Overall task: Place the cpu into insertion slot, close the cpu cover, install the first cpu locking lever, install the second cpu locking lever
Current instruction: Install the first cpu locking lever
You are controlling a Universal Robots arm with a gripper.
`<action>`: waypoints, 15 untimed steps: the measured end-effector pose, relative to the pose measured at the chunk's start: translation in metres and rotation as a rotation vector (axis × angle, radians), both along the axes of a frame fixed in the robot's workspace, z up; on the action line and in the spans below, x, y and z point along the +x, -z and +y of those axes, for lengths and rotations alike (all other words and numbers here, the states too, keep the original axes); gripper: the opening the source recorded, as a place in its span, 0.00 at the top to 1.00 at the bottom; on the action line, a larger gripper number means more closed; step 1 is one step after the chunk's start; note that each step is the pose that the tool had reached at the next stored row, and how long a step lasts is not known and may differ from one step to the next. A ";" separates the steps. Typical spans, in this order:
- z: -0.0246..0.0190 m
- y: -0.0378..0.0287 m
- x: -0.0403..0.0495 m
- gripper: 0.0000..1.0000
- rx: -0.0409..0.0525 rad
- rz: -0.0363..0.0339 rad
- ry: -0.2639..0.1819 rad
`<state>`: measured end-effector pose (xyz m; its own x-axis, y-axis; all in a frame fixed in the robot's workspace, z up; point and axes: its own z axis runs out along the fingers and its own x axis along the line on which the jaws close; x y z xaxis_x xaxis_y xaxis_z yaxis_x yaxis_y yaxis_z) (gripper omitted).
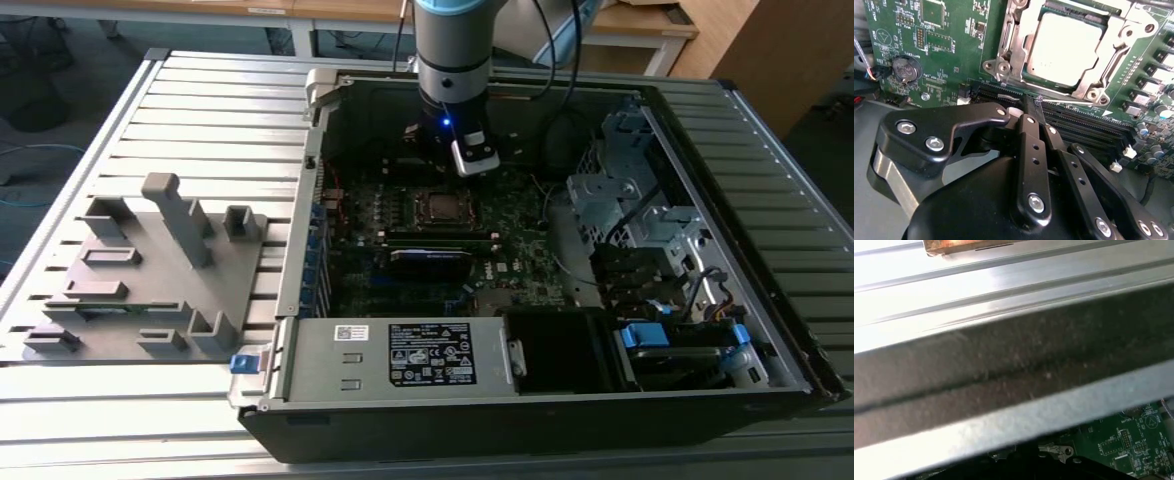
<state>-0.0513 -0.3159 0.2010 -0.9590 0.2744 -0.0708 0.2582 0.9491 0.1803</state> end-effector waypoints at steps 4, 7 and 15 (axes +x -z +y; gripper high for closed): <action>0.0006 0.0000 0.0000 0.90 0.0001 -0.0001 0.000; 0.0010 0.0000 -0.0003 0.90 0.0002 -0.0002 0.000; 0.0014 0.0001 -0.0013 0.90 -0.0014 -0.0010 0.000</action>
